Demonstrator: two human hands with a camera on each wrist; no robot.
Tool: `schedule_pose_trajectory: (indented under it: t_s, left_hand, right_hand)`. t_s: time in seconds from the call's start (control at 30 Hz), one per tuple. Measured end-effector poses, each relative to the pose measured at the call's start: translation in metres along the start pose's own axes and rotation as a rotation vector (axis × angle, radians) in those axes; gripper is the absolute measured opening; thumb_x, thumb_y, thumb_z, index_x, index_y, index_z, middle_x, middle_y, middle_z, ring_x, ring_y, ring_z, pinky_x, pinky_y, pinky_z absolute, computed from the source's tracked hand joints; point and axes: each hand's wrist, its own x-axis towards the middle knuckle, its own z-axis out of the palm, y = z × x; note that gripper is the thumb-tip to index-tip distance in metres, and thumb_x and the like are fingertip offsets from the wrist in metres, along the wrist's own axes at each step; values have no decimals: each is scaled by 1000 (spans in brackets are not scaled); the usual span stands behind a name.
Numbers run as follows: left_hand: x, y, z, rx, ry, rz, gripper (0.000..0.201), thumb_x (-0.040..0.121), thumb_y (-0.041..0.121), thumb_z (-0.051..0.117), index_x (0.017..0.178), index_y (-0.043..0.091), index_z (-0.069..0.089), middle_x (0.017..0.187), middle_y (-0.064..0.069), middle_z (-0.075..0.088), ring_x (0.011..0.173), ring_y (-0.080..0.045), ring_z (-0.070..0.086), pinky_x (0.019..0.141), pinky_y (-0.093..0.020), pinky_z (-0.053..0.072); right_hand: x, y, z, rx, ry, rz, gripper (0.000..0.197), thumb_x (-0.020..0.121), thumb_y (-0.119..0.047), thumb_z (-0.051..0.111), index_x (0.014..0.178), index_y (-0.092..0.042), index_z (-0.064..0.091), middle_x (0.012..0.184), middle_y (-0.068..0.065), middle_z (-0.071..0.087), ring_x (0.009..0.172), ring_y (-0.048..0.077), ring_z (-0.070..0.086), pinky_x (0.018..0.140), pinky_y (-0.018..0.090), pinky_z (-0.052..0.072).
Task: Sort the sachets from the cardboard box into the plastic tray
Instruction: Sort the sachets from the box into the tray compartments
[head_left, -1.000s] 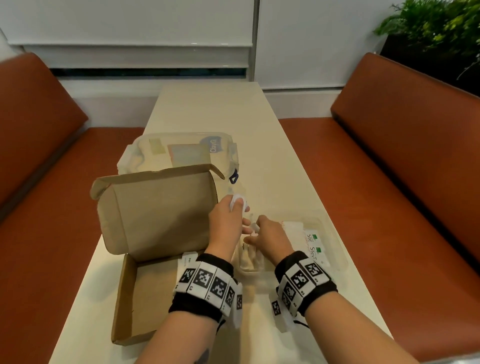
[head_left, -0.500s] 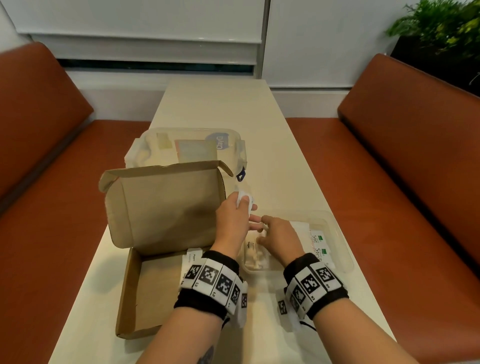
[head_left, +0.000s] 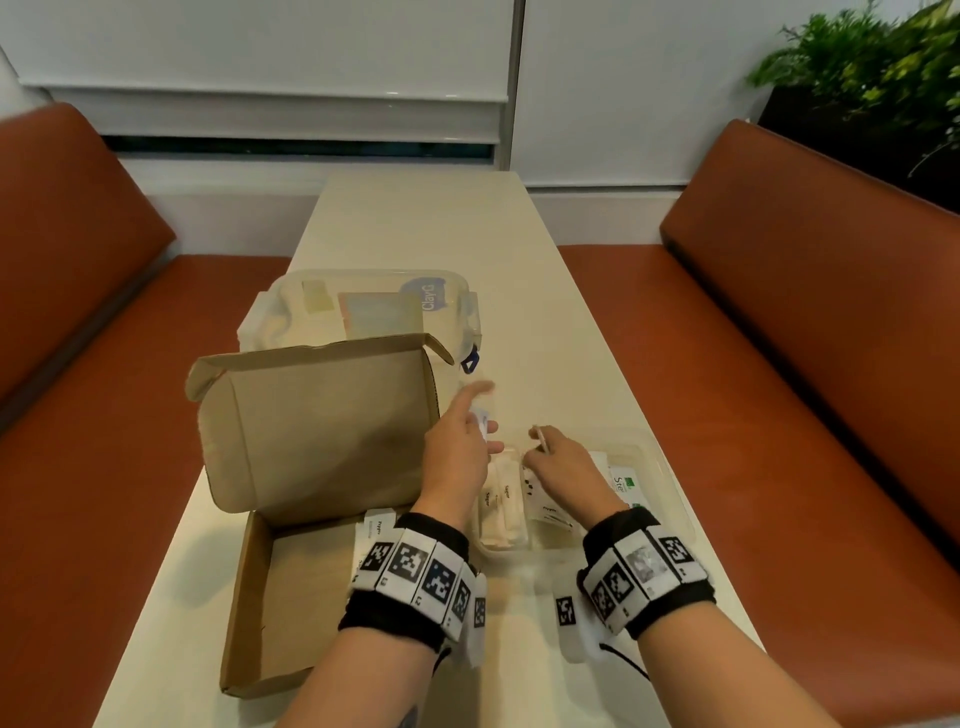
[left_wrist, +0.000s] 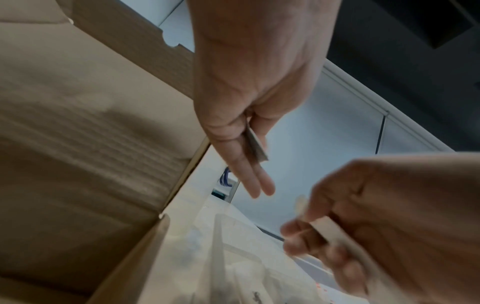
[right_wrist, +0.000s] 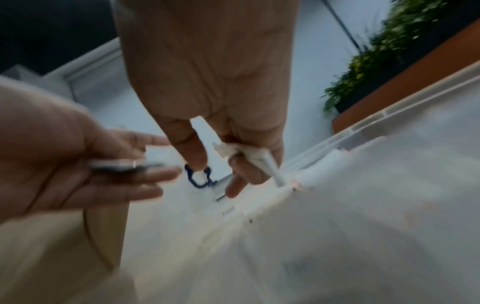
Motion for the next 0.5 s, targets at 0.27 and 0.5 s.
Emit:
schedule_pose_trajectory:
  t_s: [0.27,0.5]
  left_hand:
    - [-2,0,-1,16,-31,-45,35,96,3,35,110,12,65,104,-8,65,98,-17,62,87,-35,53]
    - [-10,8,-4,-325,-164,-64,18,93,14,57,84,17,73,89,-11,72,88,-17,69,73,-22,57]
  right_hand:
    - [-11,-19,-37,670,-83,-6,6,93,-5,54,96,-5,49,101,16,70,78,24,72,70,28,60]
    - [-15,-20,-48,466,-71,-99,15,83,-16,71,92,-4,73,57,4,61,43,6,50,49,14,44]
